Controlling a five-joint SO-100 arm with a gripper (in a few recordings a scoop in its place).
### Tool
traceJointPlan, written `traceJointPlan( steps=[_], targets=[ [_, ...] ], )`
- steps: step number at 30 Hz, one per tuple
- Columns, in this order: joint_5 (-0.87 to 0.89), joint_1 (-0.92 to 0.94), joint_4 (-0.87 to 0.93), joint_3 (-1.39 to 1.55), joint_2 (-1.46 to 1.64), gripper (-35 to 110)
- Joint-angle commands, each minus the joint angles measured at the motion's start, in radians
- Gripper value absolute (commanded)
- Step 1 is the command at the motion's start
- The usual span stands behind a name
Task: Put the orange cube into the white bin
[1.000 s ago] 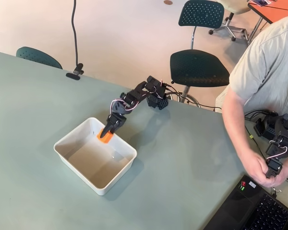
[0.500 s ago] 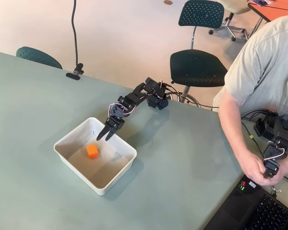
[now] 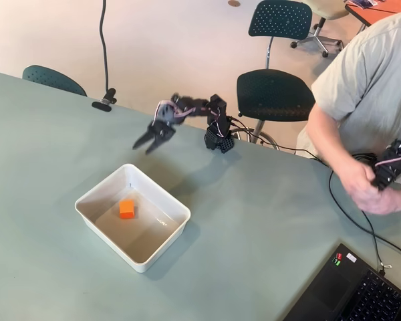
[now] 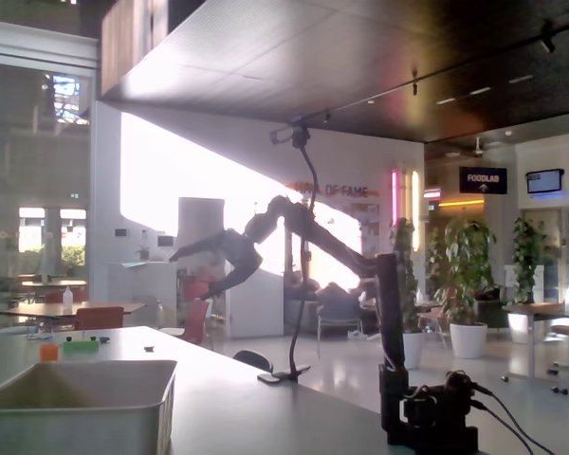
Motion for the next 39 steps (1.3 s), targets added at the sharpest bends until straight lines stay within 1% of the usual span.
traceJointPlan(
  steps=[1,5,7,9,14,21,26,31,34,37,39],
  targets=[
    [-0.003,0.009,0.130,-0.035,0.095,49],
    [-0.003,-0.017,0.276,-0.035,0.140,49],
    [-0.003,-0.061,0.322,-0.034,0.155,49],
    [0.000,-0.094,0.327,-0.017,0.192,49],
    [-0.002,-0.152,0.327,0.123,0.407,49],
    [-0.005,-0.209,0.307,0.535,0.641,49],
    [-0.005,-0.255,0.147,0.893,0.810,49],
    [-0.003,-0.308,-0.179,1.293,0.956,49],
    [-0.003,-0.333,-0.347,1.502,1.022,49],
    [-0.002,-0.341,-0.445,1.651,1.071,49],
    [-0.002,-0.339,-0.472,1.720,1.089,49]
  ],
)
